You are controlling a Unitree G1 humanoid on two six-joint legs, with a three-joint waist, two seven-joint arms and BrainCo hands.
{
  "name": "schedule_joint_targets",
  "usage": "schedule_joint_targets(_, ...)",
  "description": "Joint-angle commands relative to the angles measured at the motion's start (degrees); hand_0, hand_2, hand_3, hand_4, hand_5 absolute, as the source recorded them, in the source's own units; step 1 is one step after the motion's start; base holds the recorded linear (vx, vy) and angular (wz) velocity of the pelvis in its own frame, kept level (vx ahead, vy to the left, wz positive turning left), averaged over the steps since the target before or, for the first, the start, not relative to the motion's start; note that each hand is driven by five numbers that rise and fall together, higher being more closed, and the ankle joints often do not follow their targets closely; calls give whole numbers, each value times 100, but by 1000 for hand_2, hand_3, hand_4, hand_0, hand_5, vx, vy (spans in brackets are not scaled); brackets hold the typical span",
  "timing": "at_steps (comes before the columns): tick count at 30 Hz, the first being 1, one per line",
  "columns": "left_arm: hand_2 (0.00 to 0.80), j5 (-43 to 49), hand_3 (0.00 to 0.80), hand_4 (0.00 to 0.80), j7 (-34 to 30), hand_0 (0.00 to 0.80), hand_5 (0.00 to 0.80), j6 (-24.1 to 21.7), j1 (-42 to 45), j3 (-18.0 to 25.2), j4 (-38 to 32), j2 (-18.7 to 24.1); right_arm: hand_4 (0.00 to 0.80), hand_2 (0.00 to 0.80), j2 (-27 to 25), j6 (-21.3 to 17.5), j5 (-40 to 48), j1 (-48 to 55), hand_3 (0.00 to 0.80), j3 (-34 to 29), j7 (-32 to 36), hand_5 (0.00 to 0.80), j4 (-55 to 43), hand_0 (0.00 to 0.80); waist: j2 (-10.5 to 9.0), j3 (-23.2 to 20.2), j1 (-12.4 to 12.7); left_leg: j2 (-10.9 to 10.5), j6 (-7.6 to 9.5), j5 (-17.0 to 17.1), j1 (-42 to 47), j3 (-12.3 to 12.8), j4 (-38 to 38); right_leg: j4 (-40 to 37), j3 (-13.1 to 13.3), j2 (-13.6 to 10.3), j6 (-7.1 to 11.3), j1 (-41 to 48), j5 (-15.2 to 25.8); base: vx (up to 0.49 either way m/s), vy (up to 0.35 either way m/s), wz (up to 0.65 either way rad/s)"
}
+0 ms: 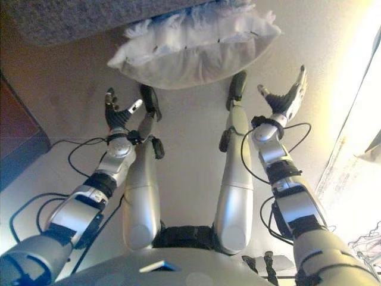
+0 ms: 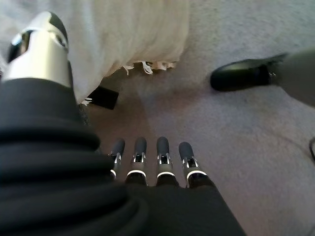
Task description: Pick up the cushion and take it to the sofa
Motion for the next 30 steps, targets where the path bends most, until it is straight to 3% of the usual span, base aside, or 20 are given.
schedule_joint_targets(1, 0, -157, 0, 0, 135, 0, 0, -375, -68, 417, -285, 201, 0, 0, -330, -393, 129, 69, 0, -70, -81, 0, -425, 0, -14, -34, 51, 85, 44, 112, -869, -559, 362, 467, 262, -97, 410, -262, -449, 28, -135, -2)
schedule_joint_targets(8, 0, -323, 0, 0, 62, 0, 0, -497, -807, 479, -314, 377, 0, 0, -576, -855, 267, -790, 0, 86, 592, 0, -426, 0, -168, -34, 133, 62, 33, 33, -1246, -725, 668, 747, 189, -160, 407, -583, -491, 26, -63, 0)
schedule_joint_targets(18, 0, -888, 0, 0, -299, 0, 0, -245, -1975, 477, -123, 598, 0, 0, -580, -980, 1380, -1971, 0, 682, 2662, 0, -367, 0, -343, -34, 270, -56, -1, 17, -1531, -896, 671, 688, 50, -231, 441, -729, -526, 16, -12, 7)
schedule_joint_targets(27, 0, -1087, 0, 0, -467, 0, 0, 45, -2497, 322, 9, 526, 0, 0, -300, -852, 2106, -2328, 0, 992, 3855, 0, -340, 0, -329, -34, 314, -156, -15, 81, -1823, -955, 557, 590, 27, -281, 501, -975, -514, -10, 60, 9)
schedule_joint_targets(30, 0, -1173, 0, 0, -591, 0, 0, 114, -2627, 241, -77, 520, 0, 0, -214, -585, 2540, -2462, 0, 1111, 4598, 0, -287, 0, -288, -34, 340, -166, -21, 158, -1862, -955, 386, 467, 10, -295, 529, -1021, -487, -11, 57, 10)
